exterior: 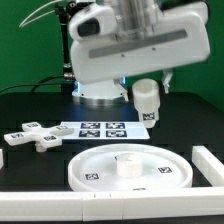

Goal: Assemble round table

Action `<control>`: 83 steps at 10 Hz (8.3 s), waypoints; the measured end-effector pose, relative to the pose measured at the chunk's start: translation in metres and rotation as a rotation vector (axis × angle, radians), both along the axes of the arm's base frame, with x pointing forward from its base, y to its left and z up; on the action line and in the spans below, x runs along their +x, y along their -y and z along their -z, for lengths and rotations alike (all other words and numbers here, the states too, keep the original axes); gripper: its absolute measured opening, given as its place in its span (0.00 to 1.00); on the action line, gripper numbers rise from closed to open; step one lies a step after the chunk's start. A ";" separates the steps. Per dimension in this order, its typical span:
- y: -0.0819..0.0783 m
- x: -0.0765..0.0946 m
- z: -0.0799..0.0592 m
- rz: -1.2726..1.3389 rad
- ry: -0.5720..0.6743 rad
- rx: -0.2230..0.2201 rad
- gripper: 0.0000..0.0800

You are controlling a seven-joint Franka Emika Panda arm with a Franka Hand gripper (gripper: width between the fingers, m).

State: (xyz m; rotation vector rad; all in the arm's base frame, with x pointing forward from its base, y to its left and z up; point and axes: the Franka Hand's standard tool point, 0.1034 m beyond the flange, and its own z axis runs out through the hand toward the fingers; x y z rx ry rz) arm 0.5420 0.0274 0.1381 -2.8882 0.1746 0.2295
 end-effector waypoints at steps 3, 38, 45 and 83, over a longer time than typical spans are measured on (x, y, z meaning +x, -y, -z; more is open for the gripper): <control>0.004 0.005 0.006 0.046 0.200 -0.064 0.51; 0.031 0.017 0.029 -0.113 0.445 -0.190 0.81; 0.019 0.006 0.041 -0.201 0.263 -0.127 0.81; 0.011 0.012 0.050 1.309 -0.116 -0.052 0.51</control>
Offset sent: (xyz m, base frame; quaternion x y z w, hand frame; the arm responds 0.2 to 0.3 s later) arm 0.0000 0.0000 0.0000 0.0000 0.1938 0.0000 0.9810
